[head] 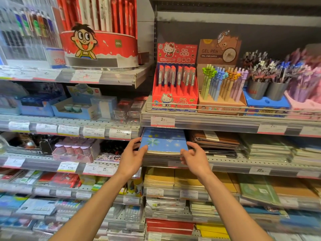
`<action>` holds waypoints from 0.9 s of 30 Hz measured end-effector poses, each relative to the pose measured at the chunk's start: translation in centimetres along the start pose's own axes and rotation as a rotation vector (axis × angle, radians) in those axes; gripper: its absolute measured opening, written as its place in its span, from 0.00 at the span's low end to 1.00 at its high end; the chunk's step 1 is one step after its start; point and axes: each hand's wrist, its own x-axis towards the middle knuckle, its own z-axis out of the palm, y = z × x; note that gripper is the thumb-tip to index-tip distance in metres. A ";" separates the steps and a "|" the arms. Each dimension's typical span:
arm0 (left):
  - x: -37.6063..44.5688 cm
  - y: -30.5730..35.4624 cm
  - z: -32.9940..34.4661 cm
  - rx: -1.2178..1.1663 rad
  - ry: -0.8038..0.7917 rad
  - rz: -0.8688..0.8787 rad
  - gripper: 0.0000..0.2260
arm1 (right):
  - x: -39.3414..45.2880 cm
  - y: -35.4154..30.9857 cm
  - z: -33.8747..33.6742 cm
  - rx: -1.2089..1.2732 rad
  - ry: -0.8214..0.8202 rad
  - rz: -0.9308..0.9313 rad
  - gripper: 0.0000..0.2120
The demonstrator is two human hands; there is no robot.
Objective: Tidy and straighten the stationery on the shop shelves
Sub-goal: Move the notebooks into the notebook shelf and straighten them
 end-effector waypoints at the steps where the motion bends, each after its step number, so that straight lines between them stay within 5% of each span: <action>1: -0.3 -0.5 -0.4 0.119 0.021 0.061 0.18 | -0.2 0.2 -0.1 -0.103 0.008 -0.044 0.23; 5: -1.5 -2.4 -1.6 0.566 0.129 0.480 0.16 | -1.1 2.4 -0.6 -0.629 0.139 -0.440 0.22; 10: -1.3 -3.6 -1.2 0.947 -0.042 0.836 0.18 | -0.2 3.6 0.6 -0.903 0.182 -0.745 0.16; 17: 0.2 -3.7 -0.7 1.039 -0.098 0.722 0.26 | 2.7 3.3 2.2 -0.897 0.305 -0.873 0.11; 21: 1.6 -3.4 0.1 1.045 -0.126 0.620 0.27 | 4.6 2.7 2.9 -0.941 0.223 -0.824 0.09; 27: 2.5 -3.7 0.5 1.046 -0.138 0.592 0.28 | 4.4 2.7 2.9 -1.012 0.185 -0.802 0.18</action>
